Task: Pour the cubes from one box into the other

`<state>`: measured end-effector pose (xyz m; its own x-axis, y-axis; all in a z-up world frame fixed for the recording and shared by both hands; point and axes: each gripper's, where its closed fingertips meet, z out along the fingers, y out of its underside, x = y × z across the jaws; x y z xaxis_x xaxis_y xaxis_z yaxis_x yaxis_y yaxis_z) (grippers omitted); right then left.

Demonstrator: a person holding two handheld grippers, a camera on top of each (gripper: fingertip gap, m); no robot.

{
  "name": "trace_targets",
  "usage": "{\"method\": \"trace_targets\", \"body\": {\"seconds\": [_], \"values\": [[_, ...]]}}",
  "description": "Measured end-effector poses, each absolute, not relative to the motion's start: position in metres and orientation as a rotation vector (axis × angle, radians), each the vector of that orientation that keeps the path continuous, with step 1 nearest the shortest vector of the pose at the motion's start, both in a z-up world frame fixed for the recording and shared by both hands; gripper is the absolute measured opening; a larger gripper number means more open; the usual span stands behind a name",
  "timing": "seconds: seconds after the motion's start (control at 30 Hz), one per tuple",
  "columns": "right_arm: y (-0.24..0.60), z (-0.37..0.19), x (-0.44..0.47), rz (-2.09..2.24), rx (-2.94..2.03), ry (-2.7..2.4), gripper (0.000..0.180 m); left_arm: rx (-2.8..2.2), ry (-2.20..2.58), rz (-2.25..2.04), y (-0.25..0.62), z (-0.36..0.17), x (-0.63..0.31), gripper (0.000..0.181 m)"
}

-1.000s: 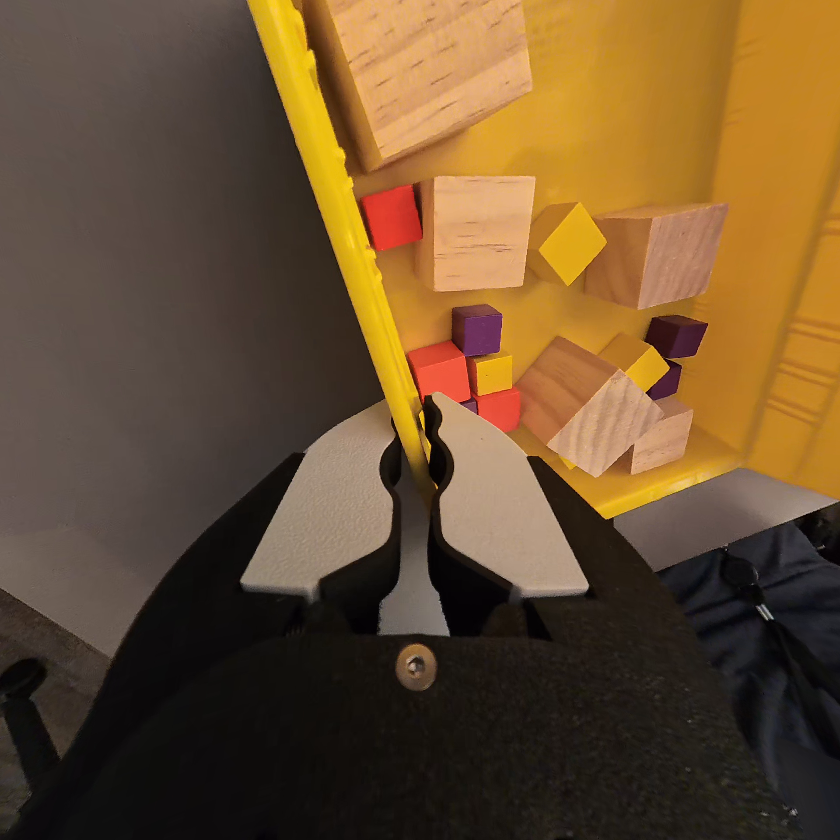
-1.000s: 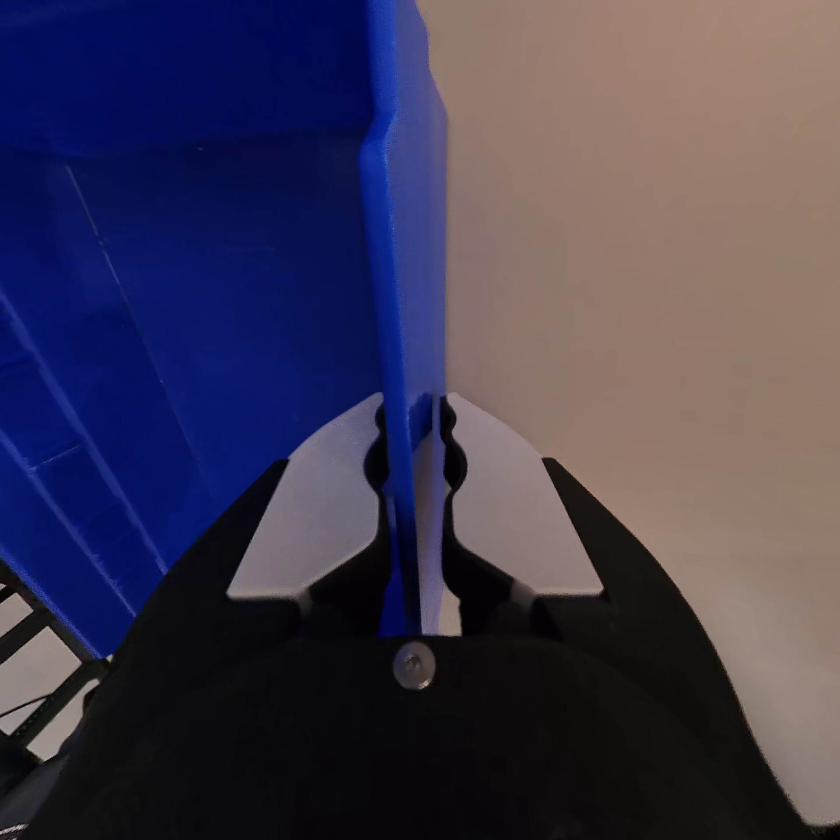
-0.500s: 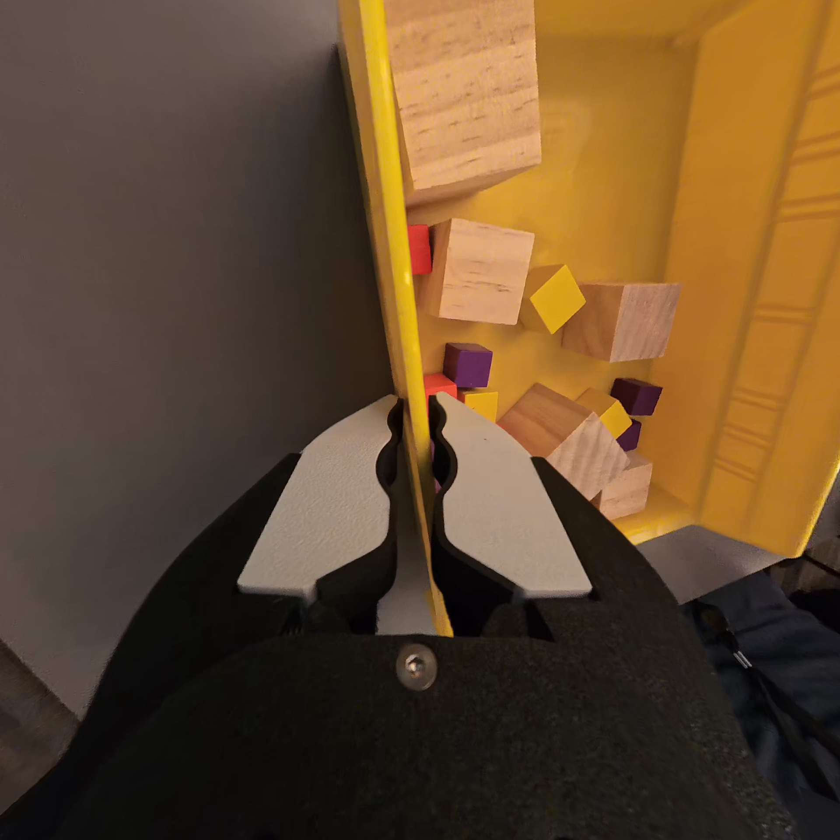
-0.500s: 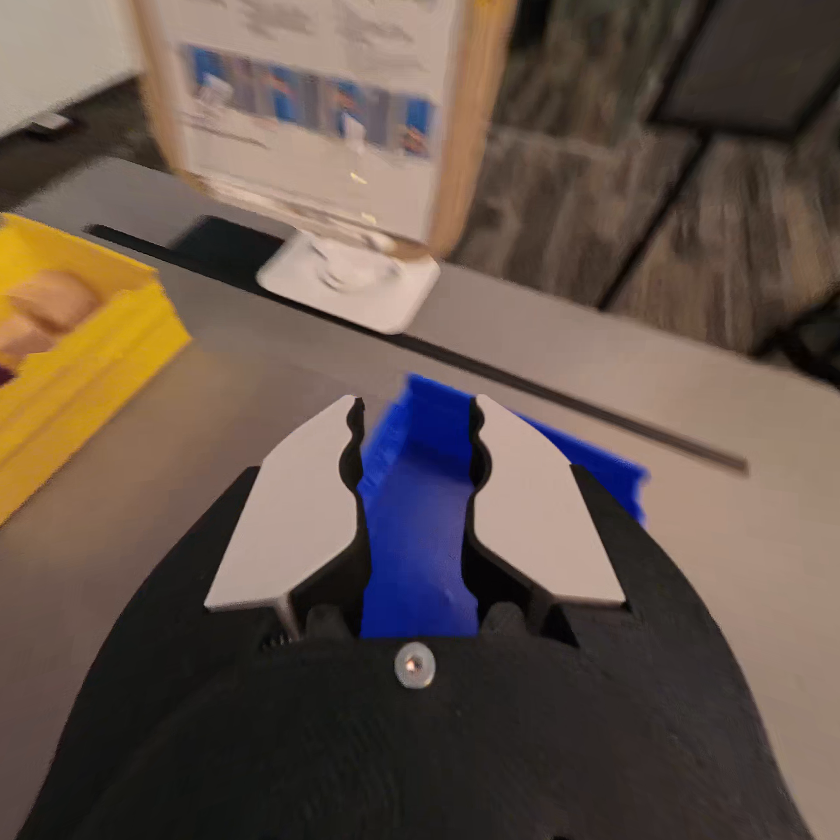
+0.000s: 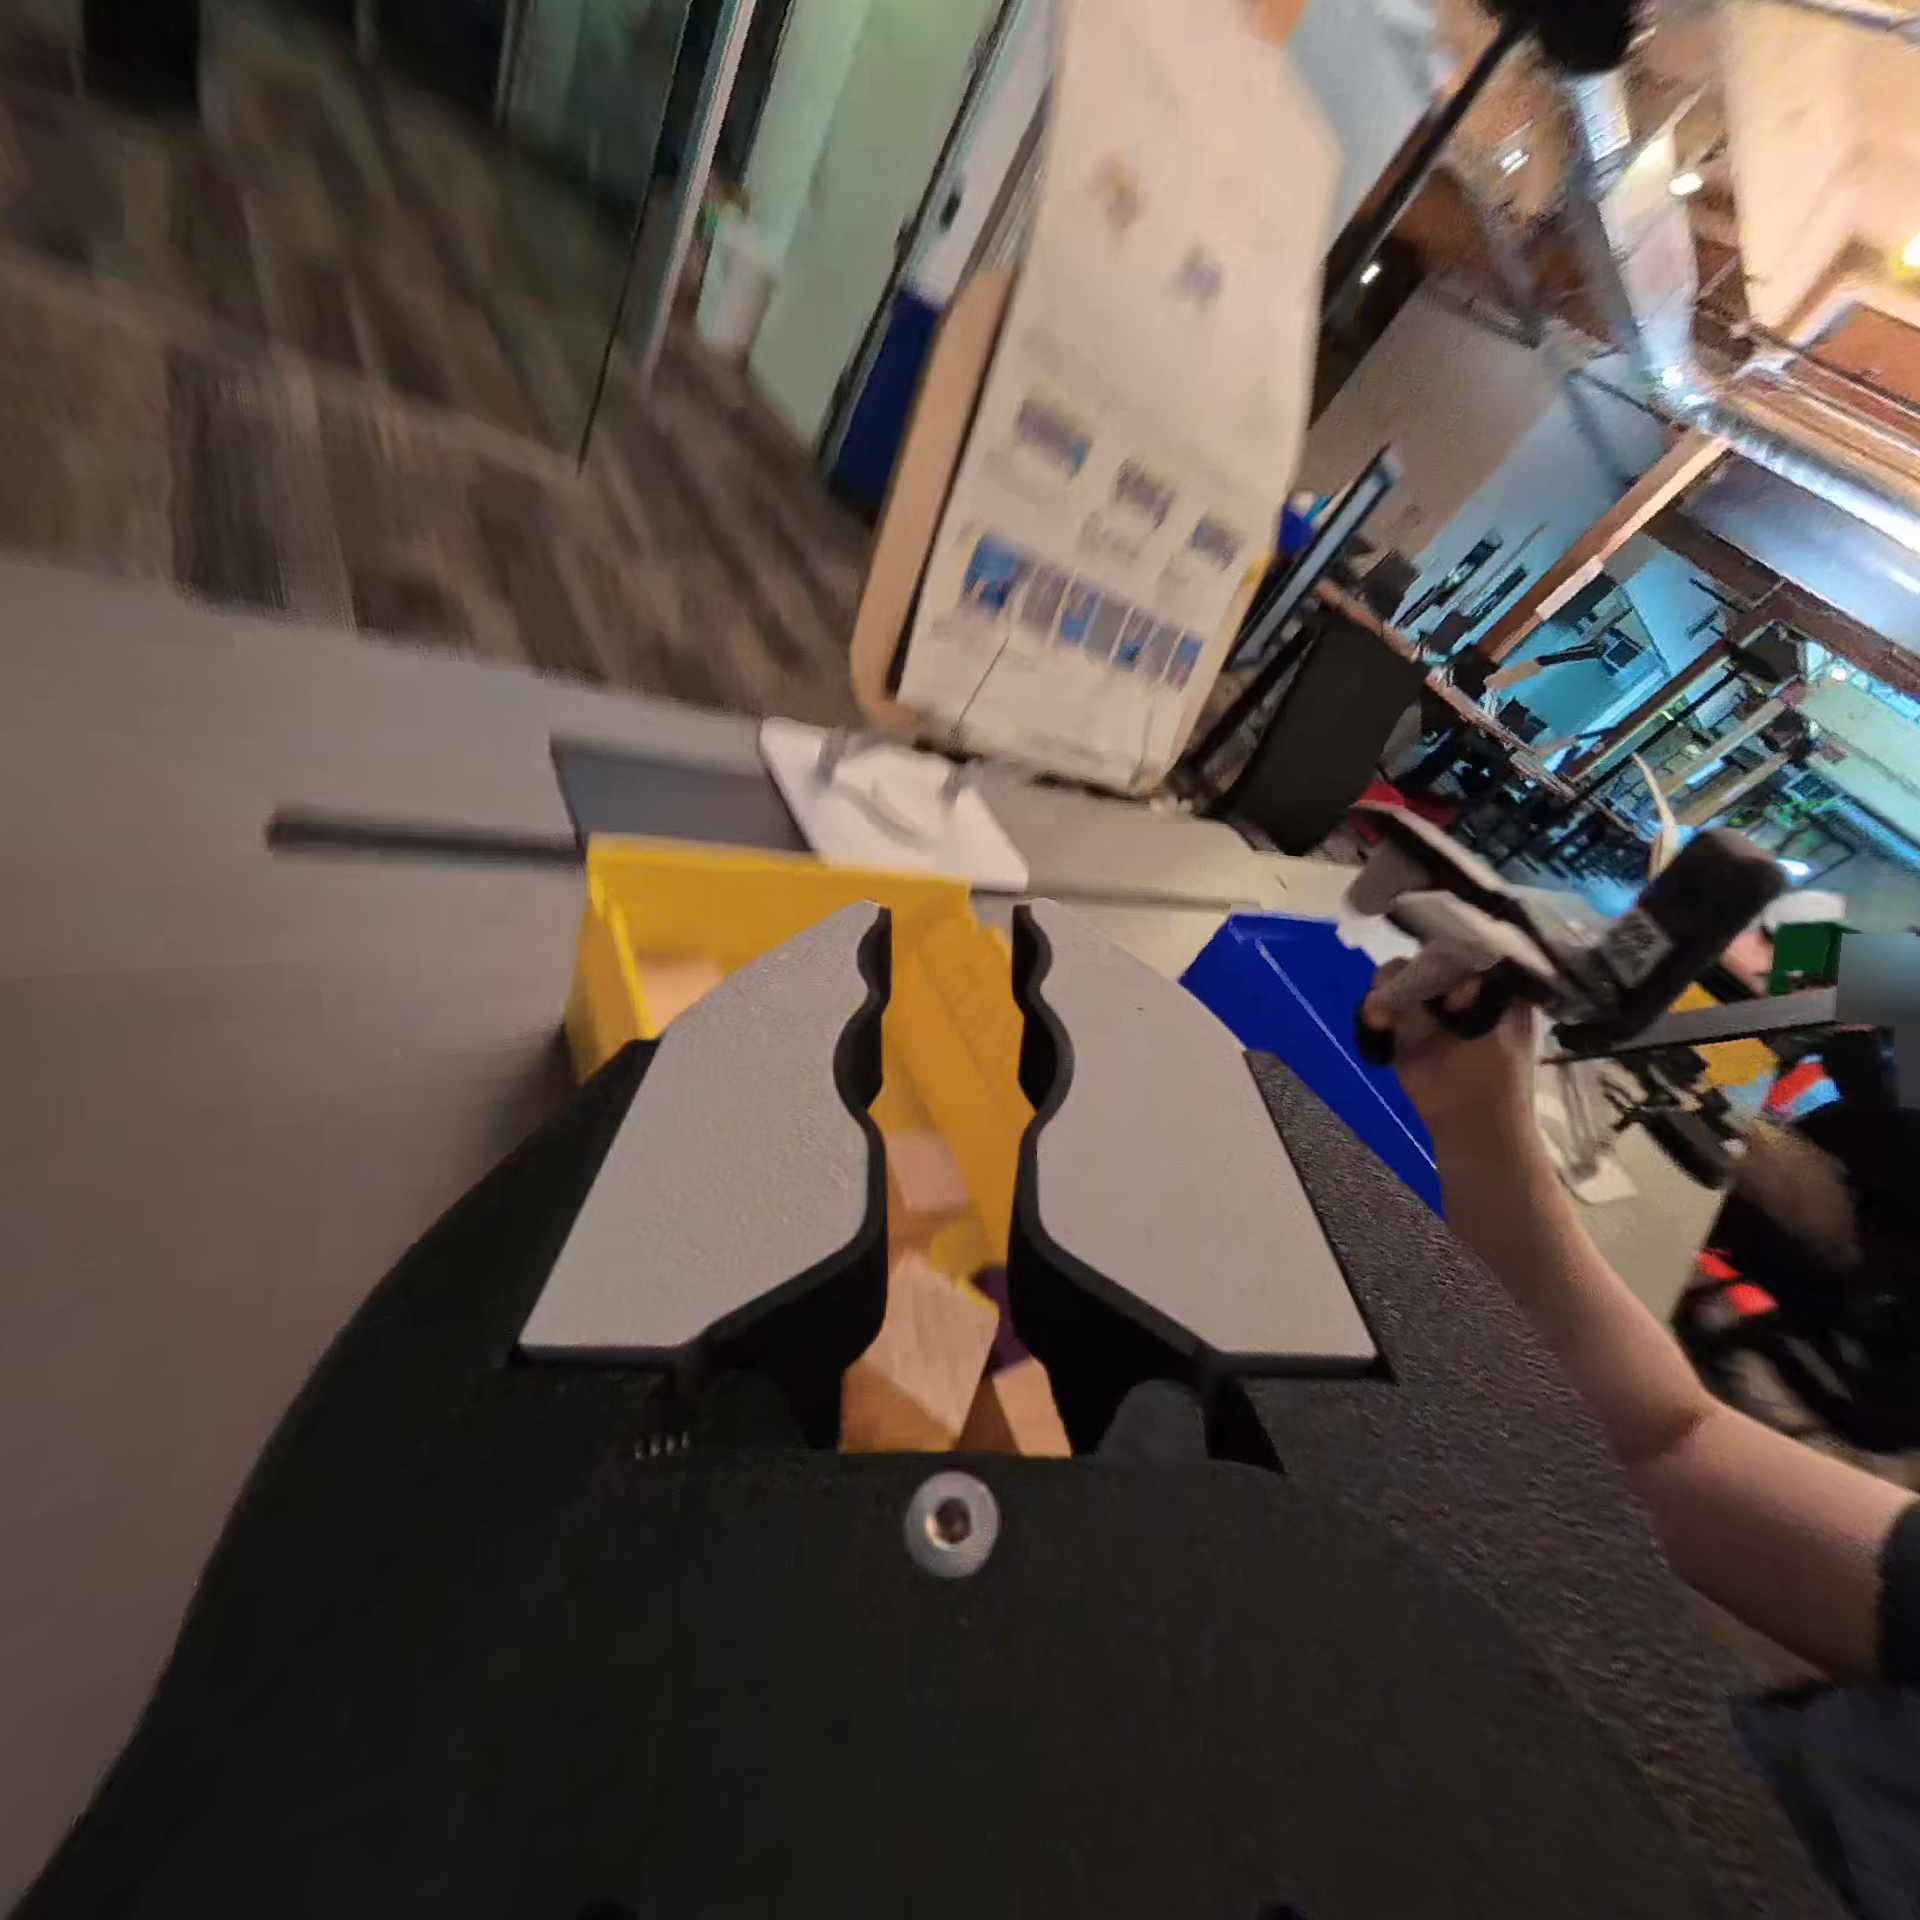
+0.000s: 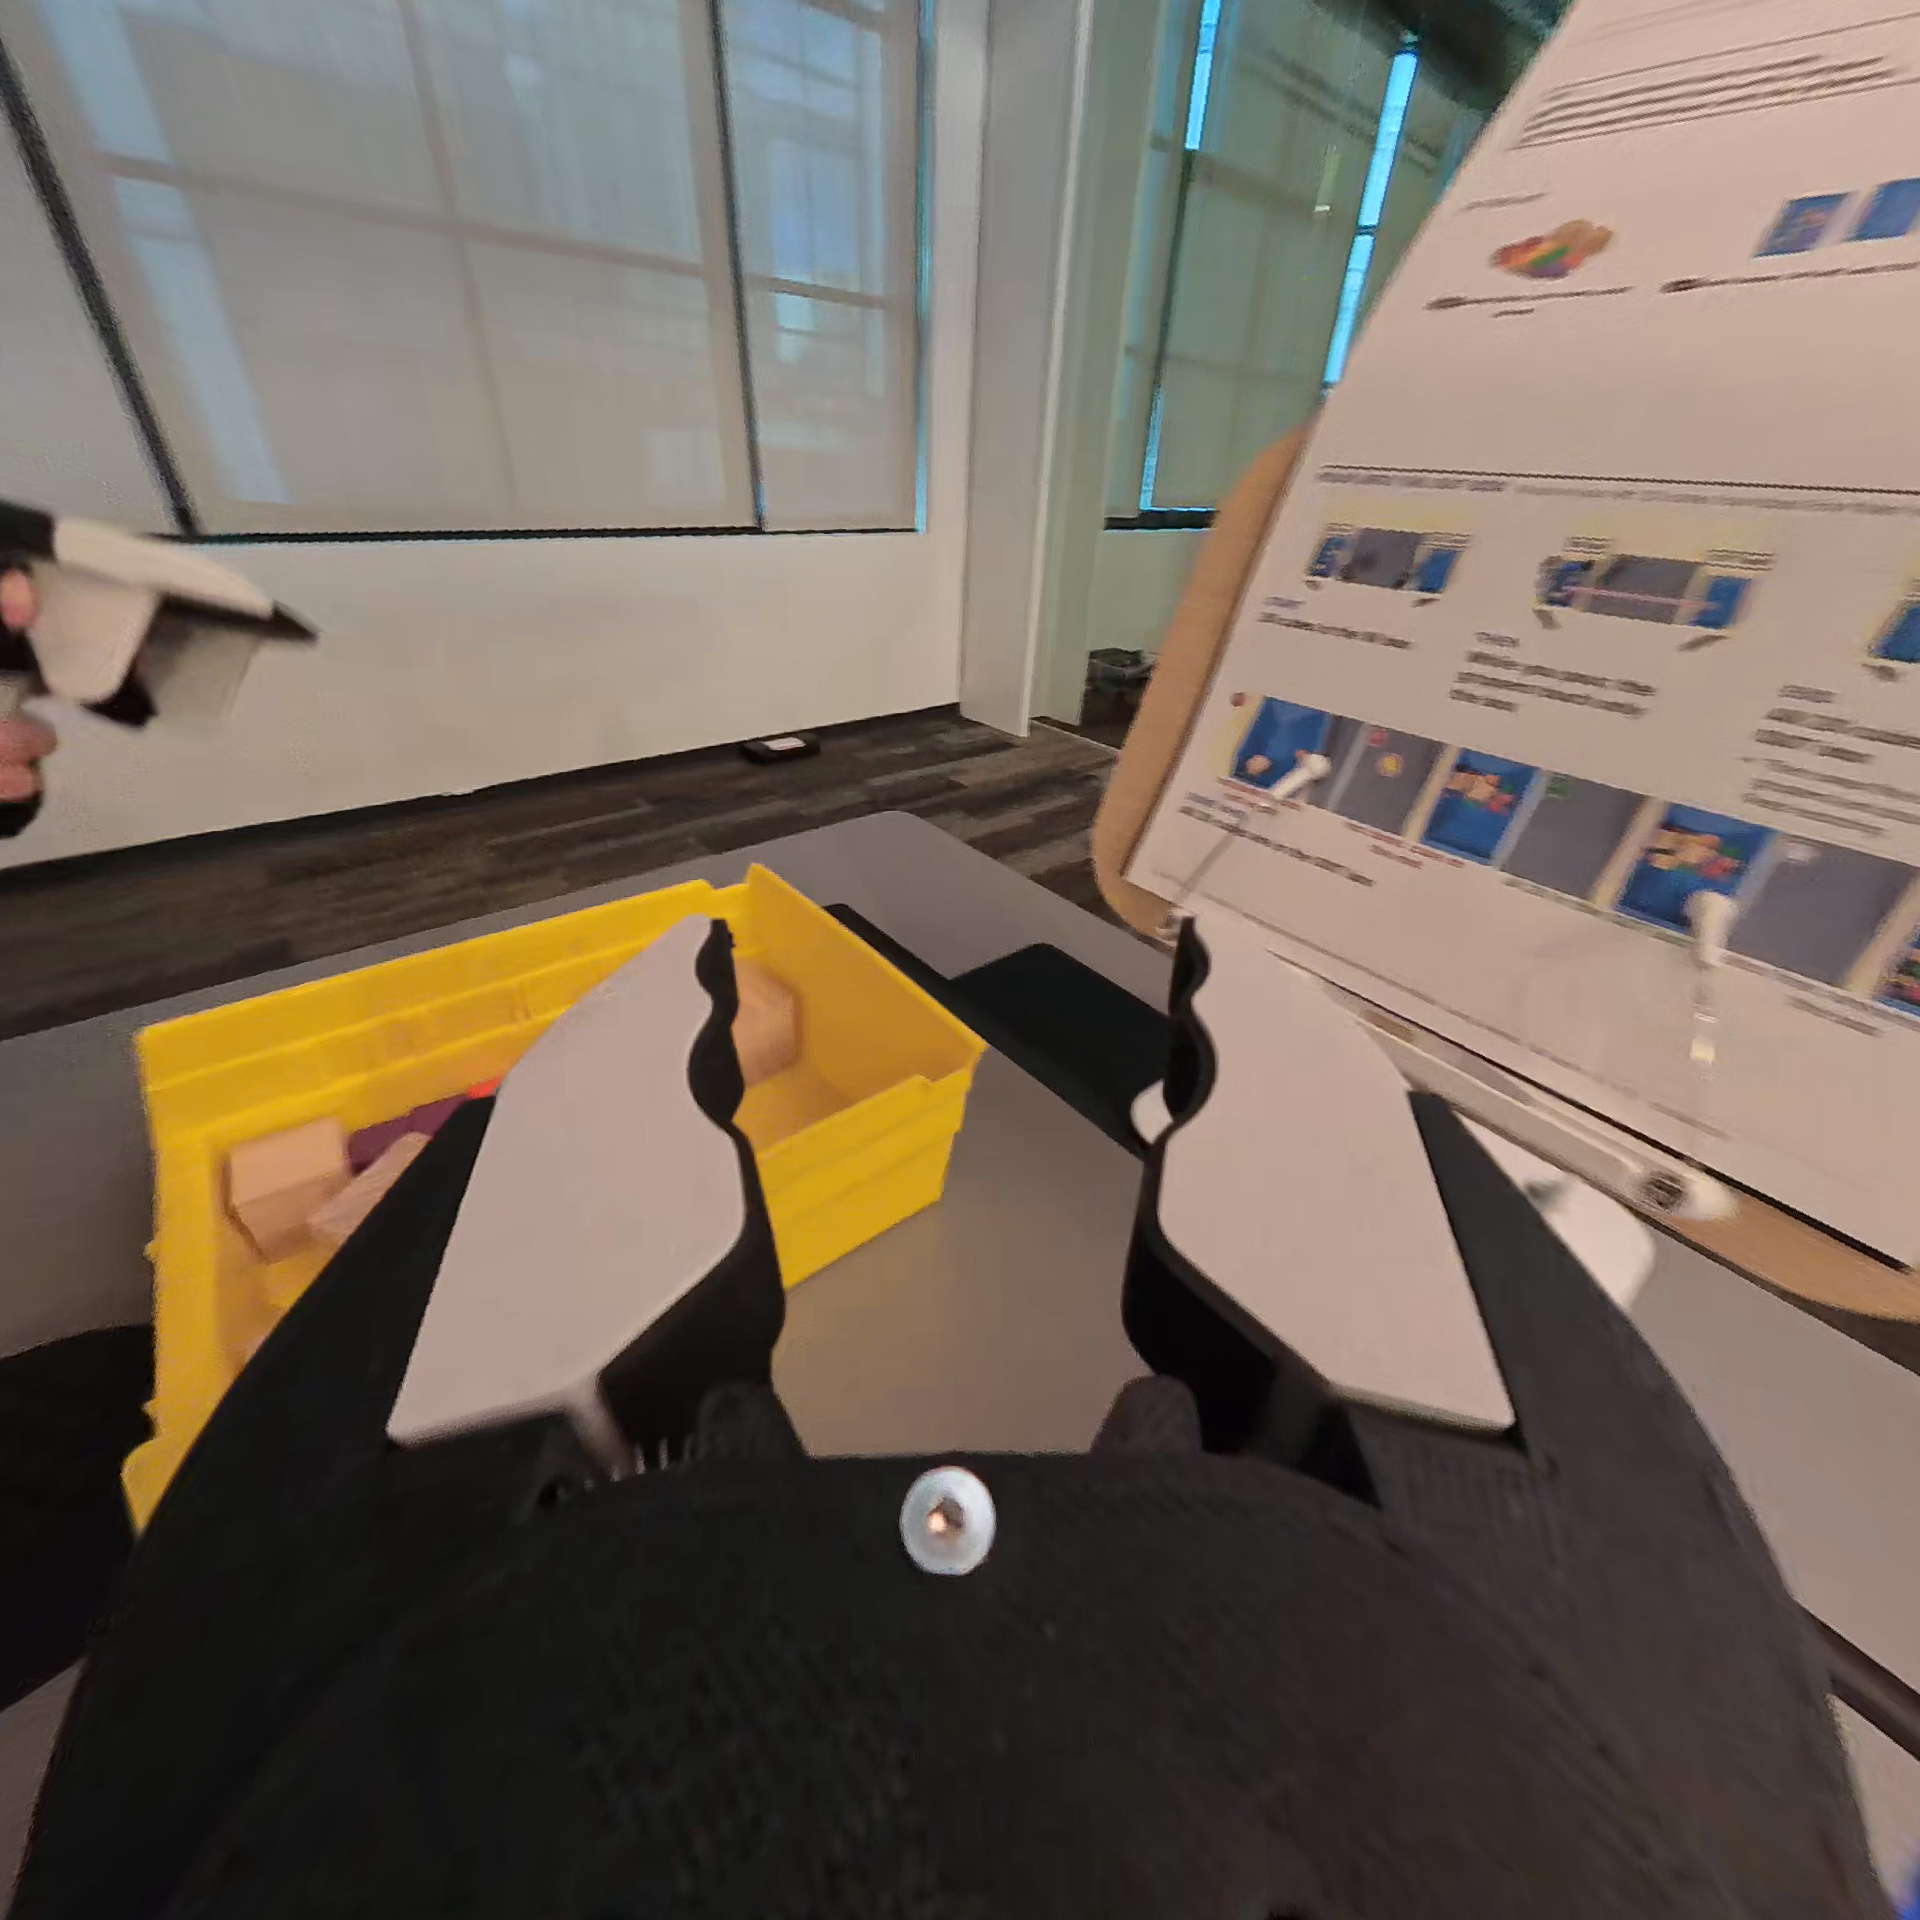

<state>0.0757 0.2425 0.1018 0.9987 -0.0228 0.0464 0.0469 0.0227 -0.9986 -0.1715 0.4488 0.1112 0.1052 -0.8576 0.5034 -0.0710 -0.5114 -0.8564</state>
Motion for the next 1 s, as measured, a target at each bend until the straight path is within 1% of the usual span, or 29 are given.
{"method": "trace_targets", "body": {"seconds": [0.03, 0.07, 0.1, 0.2, 0.27, 0.33, 0.43, 0.47, 0.57, 0.63, 0.73, 0.8, 0.83, 0.93, 1.0], "values": [[0.248, 0.100, 0.071, -0.037, -1.543, -0.040, 0.082, -1.600, 0.923, -1.454, 0.440, 0.133, -0.173, 0.015], [0.252, 0.096, 0.068, -0.037, -1.540, -0.055, 0.082, -1.470, 0.923, -1.427, 0.430, 0.157, -0.175, 0.005], [0.255, 0.090, 0.064, -0.028, -1.548, -0.066, 0.082, -1.345, 0.894, -1.383, 0.420, 0.180, -0.180, 0.000], [0.259, 0.071, 0.059, -0.028, -1.559, -0.097, 0.079, -1.107, 0.621, -1.174, 0.412, 0.229, -0.210, 0.000], [0.263, 0.066, 0.059, 0.036, -1.585, -0.063, 0.079, -1.044, 0.513, -1.072, 0.410, 0.244, -0.225, 0.000], [0.265, 0.067, 0.048, 0.157, -1.556, -0.066, 0.073, -1.140, 0.546, -1.053, 0.412, 0.235, -0.220, 0.000], [0.270, 0.053, 0.044, 0.107, -1.641, -0.108, 0.073, -1.253, 0.581, -1.106, 0.417, 0.211, -0.204, 0.017], [0.270, 0.050, 0.043, 0.071, -1.664, -0.130, 0.073, -1.289, 0.593, -1.101, 0.422, 0.200, -0.197, 0.019], [0.271, 0.051, 0.031, 0.057, -1.693, -0.188, 0.073, -1.424, 0.680, -1.044, 0.442, 0.166, -0.174, 0.022], [0.272, 0.055, 0.021, 0.084, -1.691, -0.216, 0.074, -1.458, 0.812, -1.013, 0.443, 0.147, -0.158, 0.021], [0.279, 0.049, 0.020, 0.051, -1.761, -0.235, 0.077, -1.573, 0.919, -0.814, 0.460, 0.112, -0.152, 0.022], [0.278, 0.034, 0.023, 0.031, -1.869, -0.228, 0.083, -1.654, 0.931, -0.679, 0.476, 0.092, -0.155, 0.034], [0.276, 0.029, 0.024, 0.027, -1.897, -0.214, 0.083, -1.680, 0.939, -0.660, 0.479, 0.085, -0.154, 0.037], [0.263, 0.024, 0.023, 0.061, -1.863, -0.146, 0.084, -1.738, 0.963, -0.777, 0.477, 0.074, -0.143, 0.044], [0.256, 0.020, 0.029, 0.076, -1.807, -0.062, 0.083, -1.780, 0.986, -0.823, 0.473, 0.065, -0.136, 0.044]]}}
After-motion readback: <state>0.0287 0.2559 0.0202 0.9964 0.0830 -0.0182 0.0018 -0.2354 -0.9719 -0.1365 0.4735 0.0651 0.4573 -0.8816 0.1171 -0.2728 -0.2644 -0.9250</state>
